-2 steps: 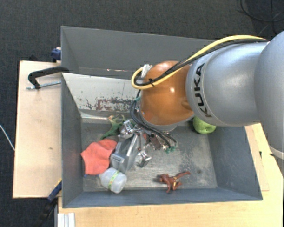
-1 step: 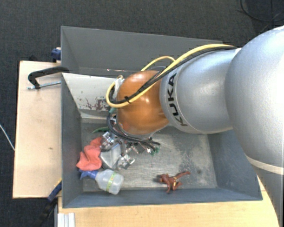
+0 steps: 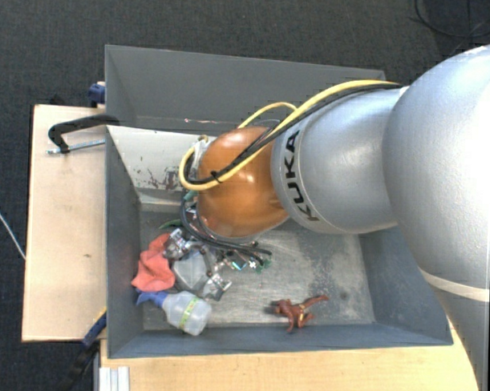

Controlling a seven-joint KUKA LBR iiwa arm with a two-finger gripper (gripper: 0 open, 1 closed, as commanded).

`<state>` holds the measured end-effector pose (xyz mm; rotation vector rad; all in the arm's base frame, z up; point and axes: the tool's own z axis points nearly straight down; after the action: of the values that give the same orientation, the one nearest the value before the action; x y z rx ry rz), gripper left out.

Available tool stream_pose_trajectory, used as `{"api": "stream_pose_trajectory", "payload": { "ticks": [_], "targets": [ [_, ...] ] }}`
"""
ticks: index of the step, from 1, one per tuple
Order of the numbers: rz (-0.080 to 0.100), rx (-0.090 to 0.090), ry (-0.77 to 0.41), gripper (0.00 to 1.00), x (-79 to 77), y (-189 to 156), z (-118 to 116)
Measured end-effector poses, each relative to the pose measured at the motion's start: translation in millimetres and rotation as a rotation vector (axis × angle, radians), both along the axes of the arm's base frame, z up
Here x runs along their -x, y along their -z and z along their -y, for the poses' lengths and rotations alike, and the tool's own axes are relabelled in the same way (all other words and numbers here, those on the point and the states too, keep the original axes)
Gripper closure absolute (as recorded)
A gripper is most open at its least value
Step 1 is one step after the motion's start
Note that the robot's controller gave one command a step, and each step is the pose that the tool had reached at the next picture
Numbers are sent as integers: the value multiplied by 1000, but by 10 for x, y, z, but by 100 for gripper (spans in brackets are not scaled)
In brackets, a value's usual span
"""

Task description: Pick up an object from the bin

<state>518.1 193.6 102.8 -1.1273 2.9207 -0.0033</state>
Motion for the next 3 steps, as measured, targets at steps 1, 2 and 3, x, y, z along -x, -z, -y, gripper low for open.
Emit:
{"api": "stream_pose_trajectory", "payload": {
  "ticks": [1,2,3],
  "targets": [
    [-8,3,0,100,23,10,3],
    [-7,0,-2,0,26,19,-10],
    [-11,2,0,100,36,19,-4]
  ]
}}
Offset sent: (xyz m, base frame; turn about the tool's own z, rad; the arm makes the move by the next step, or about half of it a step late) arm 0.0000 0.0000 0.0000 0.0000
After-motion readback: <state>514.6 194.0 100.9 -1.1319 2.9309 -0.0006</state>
